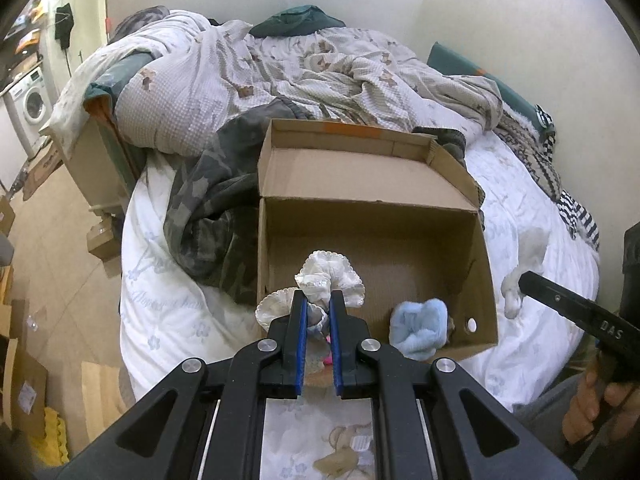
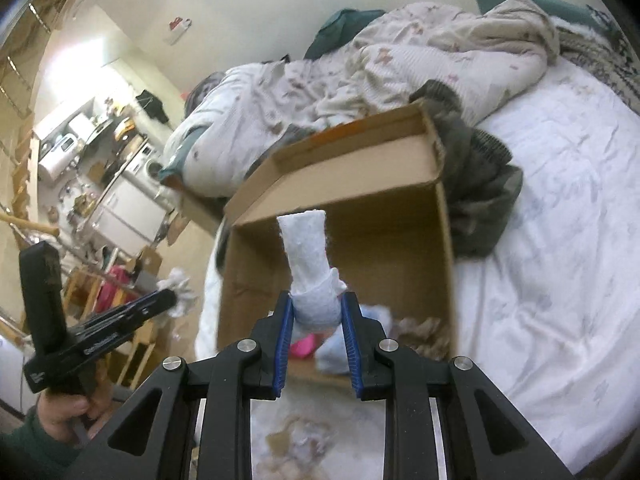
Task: Organize soft objects
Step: 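Carry the lace piece into the box with the left tool while the right tool lowers the sock there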
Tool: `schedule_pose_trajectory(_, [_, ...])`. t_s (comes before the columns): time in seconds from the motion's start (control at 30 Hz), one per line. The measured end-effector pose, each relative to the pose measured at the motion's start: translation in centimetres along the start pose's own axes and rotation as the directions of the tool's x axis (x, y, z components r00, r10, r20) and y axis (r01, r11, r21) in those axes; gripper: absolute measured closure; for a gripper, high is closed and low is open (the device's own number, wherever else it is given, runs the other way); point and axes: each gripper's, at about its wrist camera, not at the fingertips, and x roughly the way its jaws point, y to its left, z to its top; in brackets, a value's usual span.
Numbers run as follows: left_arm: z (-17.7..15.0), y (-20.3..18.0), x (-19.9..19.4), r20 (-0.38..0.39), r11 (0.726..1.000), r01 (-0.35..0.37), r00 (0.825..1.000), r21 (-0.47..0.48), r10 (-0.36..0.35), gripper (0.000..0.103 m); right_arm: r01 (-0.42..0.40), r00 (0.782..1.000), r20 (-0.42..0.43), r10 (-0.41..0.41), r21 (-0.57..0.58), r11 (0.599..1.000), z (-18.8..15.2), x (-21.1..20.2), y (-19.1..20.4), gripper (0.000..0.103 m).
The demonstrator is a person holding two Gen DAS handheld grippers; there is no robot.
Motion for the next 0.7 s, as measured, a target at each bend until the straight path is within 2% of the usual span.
schedule_pose_trajectory(0.1, [0.5, -0.5, 1.1, 0.007, 1.000, -0.002, 1.000, 0.016, 0.002, 0.093, 0.022, 1.000, 0.016, -0.022, 0.026, 0.999, -0.1, 0.7, -1.3, 0.077])
schedule_pose_trajectory(0.27, [-0.2, -0.5, 4.2, 0.047, 0.999, -0.012, 0.999, 0.053, 0.009, 0.093, 0.070, 0.997, -0.016, -0.070, 0.064, 0.995, -0.5, 2.2, -2.6, 0.077])
schedule_pose_trajectory(0.33, [-0.3, -0.2, 5.6, 0.010, 0.999, -0.028, 1.000, 0.023, 0.027, 0.093, 0.087, 0.996, -0.025, -0.086, 0.059, 0.994, -0.7, 2.5, -2.7, 0.077])
schedule_pose_trajectory(0.4, [-0.3, 0.0, 6.5, -0.010, 1.000, -0.011, 1.000, -0.006, 0.011, 0.093, 0.095, 0.995, -0.039, -0.093, 0.058, 0.994, -0.8, 3.0, -2.8, 0.077])
schedule_pose_trajectory(0.47, [-0.3, -0.1, 7.0, -0.021, 0.999, -0.033, 0.999, 0.006, 0.033, 0.093, 0.102, 0.994, -0.052, -0.099, 0.057, 0.993, -0.8, 3.5, -2.8, 0.077])
schedule_pose_trajectory(0.6, [-0.6, 0.1, 7.6, -0.050, 1.000, 0.006, 0.999, -0.027, -0.007, 0.093, 0.122, 0.990, -0.081, -0.118, 0.048, 0.991, -1.0, 4.4, -2.7, 0.077])
schedule_pose_trajectory(0.7, [-0.8, -0.3, 7.9, -0.057, 1.000, -0.004, 0.998, -0.005, 0.004, 0.093, 0.144, 0.985, -0.100, -0.139, 0.045, 0.989, -1.1, 5.0, -2.9, 0.077])
